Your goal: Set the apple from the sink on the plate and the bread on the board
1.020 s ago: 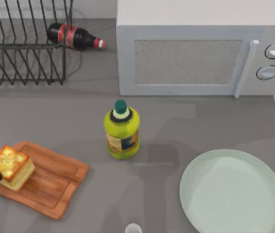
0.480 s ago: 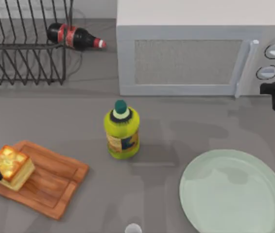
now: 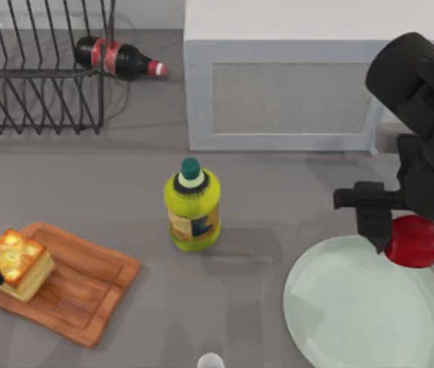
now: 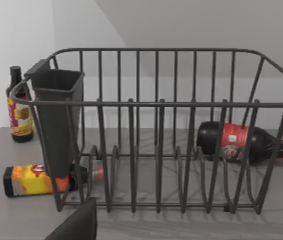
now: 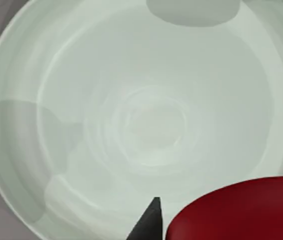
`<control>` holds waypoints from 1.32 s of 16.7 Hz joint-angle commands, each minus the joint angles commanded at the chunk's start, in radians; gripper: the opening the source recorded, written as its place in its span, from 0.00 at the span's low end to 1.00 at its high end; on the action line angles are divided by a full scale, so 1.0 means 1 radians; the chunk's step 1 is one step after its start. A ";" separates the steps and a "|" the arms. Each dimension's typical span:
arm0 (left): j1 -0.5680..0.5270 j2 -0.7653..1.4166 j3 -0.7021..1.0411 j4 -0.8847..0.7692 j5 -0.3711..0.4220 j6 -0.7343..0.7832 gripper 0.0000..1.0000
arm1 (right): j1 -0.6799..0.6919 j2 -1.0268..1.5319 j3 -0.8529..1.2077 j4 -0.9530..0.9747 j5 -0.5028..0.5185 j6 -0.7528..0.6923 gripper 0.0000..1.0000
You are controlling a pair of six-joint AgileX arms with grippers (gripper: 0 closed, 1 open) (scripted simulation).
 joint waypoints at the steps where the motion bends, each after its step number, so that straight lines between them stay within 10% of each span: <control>1: 0.000 0.000 0.000 0.000 0.000 0.000 1.00 | 0.033 -0.010 -0.007 0.001 0.000 0.014 0.00; 9: 0.000 0.000 0.000 0.000 0.000 0.000 1.00 | 0.104 -0.032 -0.021 0.005 -0.001 0.039 0.00; 22: 0.000 0.000 0.000 0.000 0.000 0.000 1.00 | 0.104 -0.032 -0.021 0.005 -0.001 0.039 0.98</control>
